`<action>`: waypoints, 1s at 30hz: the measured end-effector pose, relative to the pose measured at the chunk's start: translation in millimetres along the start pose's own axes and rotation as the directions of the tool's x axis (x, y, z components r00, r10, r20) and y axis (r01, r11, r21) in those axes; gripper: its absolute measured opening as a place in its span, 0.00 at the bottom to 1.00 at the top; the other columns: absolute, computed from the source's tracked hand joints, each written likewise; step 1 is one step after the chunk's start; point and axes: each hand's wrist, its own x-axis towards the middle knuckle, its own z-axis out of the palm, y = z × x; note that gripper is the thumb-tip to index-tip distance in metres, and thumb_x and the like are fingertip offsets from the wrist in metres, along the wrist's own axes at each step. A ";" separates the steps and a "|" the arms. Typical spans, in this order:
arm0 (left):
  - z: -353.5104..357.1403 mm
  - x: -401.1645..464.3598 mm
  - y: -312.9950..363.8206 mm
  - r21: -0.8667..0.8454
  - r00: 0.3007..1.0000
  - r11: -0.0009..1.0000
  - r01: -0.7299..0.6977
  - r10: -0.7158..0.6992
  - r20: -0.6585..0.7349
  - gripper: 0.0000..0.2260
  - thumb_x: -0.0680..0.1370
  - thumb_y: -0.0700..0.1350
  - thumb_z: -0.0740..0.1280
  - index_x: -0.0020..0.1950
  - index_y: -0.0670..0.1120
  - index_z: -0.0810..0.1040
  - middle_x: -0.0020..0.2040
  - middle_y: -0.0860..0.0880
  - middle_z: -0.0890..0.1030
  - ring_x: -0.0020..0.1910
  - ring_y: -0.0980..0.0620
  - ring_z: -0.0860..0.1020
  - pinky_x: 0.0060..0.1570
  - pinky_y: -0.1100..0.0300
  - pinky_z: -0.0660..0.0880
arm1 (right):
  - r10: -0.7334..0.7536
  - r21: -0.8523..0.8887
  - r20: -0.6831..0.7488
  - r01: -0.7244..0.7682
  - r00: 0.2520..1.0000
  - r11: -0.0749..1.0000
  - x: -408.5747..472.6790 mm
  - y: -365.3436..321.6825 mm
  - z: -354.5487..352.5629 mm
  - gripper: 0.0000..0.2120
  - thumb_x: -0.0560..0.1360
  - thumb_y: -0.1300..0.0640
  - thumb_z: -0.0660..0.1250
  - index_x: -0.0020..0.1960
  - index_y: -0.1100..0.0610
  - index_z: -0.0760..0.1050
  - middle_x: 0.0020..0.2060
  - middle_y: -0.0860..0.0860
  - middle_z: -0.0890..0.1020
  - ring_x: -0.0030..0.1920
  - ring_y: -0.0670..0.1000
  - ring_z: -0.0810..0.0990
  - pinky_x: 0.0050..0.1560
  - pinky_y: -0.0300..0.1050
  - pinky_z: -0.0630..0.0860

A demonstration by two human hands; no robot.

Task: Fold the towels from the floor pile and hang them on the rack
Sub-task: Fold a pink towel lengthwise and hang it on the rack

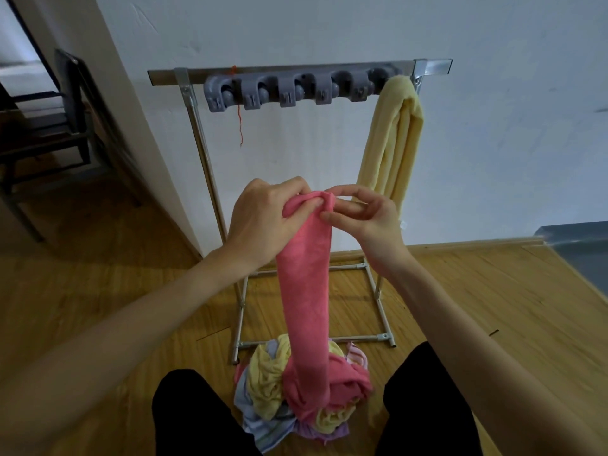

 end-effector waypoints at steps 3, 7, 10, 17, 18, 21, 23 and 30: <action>0.2 0.0 -3.7 0.008 0.999 1.000 -0.013 0.013 -0.038 0.11 0.75 0.55 0.68 0.45 0.47 0.81 0.33 0.54 0.79 0.33 0.58 0.73 0.46 0.68 0.69 | 0.005 0.010 -0.050 -0.005 0.999 1.000 3.5 2.5 5.0 0.11 0.70 0.71 0.71 0.52 0.65 0.77 0.41 0.55 0.86 0.46 0.52 0.85 0.49 0.44 0.79; 3.0 -21.2 -13.2 -0.168 0.987 0.979 0.114 -0.130 -0.090 0.27 0.69 0.59 0.73 0.60 0.45 0.73 0.55 0.49 0.74 0.52 0.57 0.72 0.53 0.67 0.72 | 0.030 0.003 -0.082 -0.030 0.996 1.000 7.0 12.3 12.4 0.10 0.71 0.70 0.71 0.52 0.65 0.78 0.40 0.56 0.86 0.43 0.54 0.84 0.45 0.47 0.80; 11.9 -58.4 -26.7 -0.360 0.896 0.821 0.442 -0.418 0.146 0.37 0.62 0.53 0.79 0.66 0.52 0.65 0.62 0.53 0.71 0.58 0.60 0.72 0.54 0.66 0.74 | 0.076 0.003 -0.094 -0.076 0.993 0.997 3.6 19.7 17.5 0.09 0.71 0.70 0.71 0.51 0.64 0.78 0.38 0.53 0.86 0.42 0.52 0.84 0.44 0.47 0.81; 70.4 -148.1 -58.8 -0.410 0.545 0.359 0.838 -0.568 0.617 0.12 0.70 0.40 0.74 0.53 0.45 0.81 0.47 0.52 0.85 0.48 0.55 0.83 0.55 0.59 0.78 | 0.150 0.046 -0.135 -0.145 0.979 0.988 -7.8 22.1 32.7 0.08 0.71 0.69 0.71 0.49 0.62 0.79 0.36 0.54 0.85 0.40 0.53 0.84 0.44 0.50 0.82; 79.2 -155.5 -62.0 -0.386 0.506 0.328 0.862 -0.591 0.628 0.14 0.70 0.41 0.75 0.55 0.42 0.81 0.49 0.49 0.84 0.50 0.52 0.82 0.53 0.60 0.78 | 0.158 0.057 -0.143 -0.151 0.977 0.987 -8.8 21.1 34.2 0.07 0.71 0.69 0.71 0.48 0.61 0.79 0.36 0.55 0.85 0.39 0.53 0.84 0.42 0.48 0.82; 100.1 -169.3 -64.8 -0.354 0.459 0.293 0.888 -0.599 0.657 0.13 0.70 0.42 0.75 0.54 0.44 0.80 0.49 0.50 0.83 0.50 0.52 0.81 0.47 0.64 0.77 | 0.183 0.089 -0.178 -0.169 0.967 0.982 -11.4 16.6 37.0 0.07 0.71 0.69 0.71 0.48 0.62 0.79 0.36 0.55 0.85 0.38 0.52 0.83 0.38 0.43 0.80; 113.7 -178.9 -61.8 -0.356 0.467 0.303 0.884 -0.543 0.698 0.14 0.70 0.41 0.75 0.54 0.46 0.79 0.51 0.49 0.83 0.52 0.52 0.81 0.48 0.63 0.78 | 0.189 0.119 -0.218 -0.166 0.958 0.979 -12.7 13.8 36.5 0.07 0.72 0.68 0.71 0.48 0.61 0.79 0.36 0.55 0.85 0.38 0.51 0.84 0.39 0.42 0.81; 137.7 -196.2 -63.3 -0.223 0.355 0.292 0.930 -0.554 0.753 0.15 0.72 0.46 0.74 0.54 0.39 0.81 0.49 0.48 0.83 0.49 0.52 0.81 0.52 0.62 0.78 | 0.238 0.135 -0.673 -0.200 0.700 0.971 -17.0 46.1 2.1 0.08 0.71 0.67 0.72 0.48 0.62 0.76 0.42 0.56 0.82 0.45 0.52 0.83 0.44 0.44 0.81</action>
